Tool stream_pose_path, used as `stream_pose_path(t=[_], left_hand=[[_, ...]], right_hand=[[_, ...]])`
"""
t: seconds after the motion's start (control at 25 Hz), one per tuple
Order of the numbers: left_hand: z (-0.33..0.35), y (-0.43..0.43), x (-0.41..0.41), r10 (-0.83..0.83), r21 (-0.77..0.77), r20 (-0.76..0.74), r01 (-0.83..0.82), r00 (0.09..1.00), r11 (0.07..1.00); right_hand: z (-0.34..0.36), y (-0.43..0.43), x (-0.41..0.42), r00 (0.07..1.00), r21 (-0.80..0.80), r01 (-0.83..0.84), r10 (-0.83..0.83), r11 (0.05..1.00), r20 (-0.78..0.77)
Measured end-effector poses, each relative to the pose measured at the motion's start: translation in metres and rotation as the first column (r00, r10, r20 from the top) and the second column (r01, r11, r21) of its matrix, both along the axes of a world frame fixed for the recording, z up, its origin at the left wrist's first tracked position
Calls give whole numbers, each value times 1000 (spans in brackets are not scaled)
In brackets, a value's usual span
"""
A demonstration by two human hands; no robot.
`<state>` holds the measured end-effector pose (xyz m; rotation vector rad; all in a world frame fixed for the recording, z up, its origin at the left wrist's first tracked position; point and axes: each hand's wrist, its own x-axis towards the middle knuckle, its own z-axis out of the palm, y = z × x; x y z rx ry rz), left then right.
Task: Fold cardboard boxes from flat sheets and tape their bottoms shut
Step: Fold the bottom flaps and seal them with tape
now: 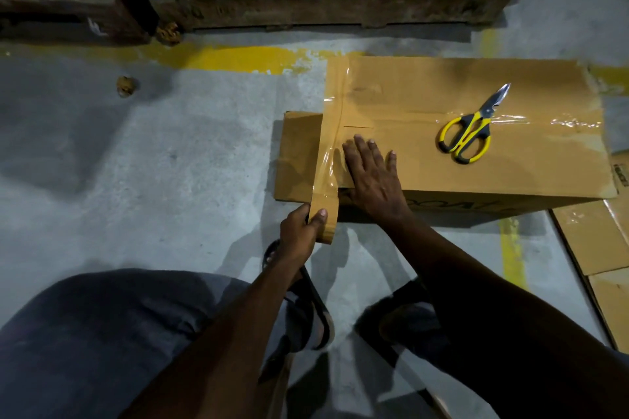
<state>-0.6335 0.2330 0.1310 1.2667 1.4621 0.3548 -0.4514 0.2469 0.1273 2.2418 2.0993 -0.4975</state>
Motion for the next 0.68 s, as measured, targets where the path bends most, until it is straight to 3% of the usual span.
stream_pose_path(t=[0.2, 0.52, 0.68], left_hand=[[-7, -5, 3, 13, -9, -7, -13, 1000, 1000], [-1, -6, 16, 190, -50, 58, -187, 980, 981], [-6, -6, 18, 173, -14, 35, -172, 984, 985]], right_hand=[[-15, -6, 11, 905, 47, -406, 394, 913, 163], [-19, 62, 22, 972, 41, -197, 190, 980, 142], [-25, 106, 32, 987, 71, -103, 94, 992, 127]])
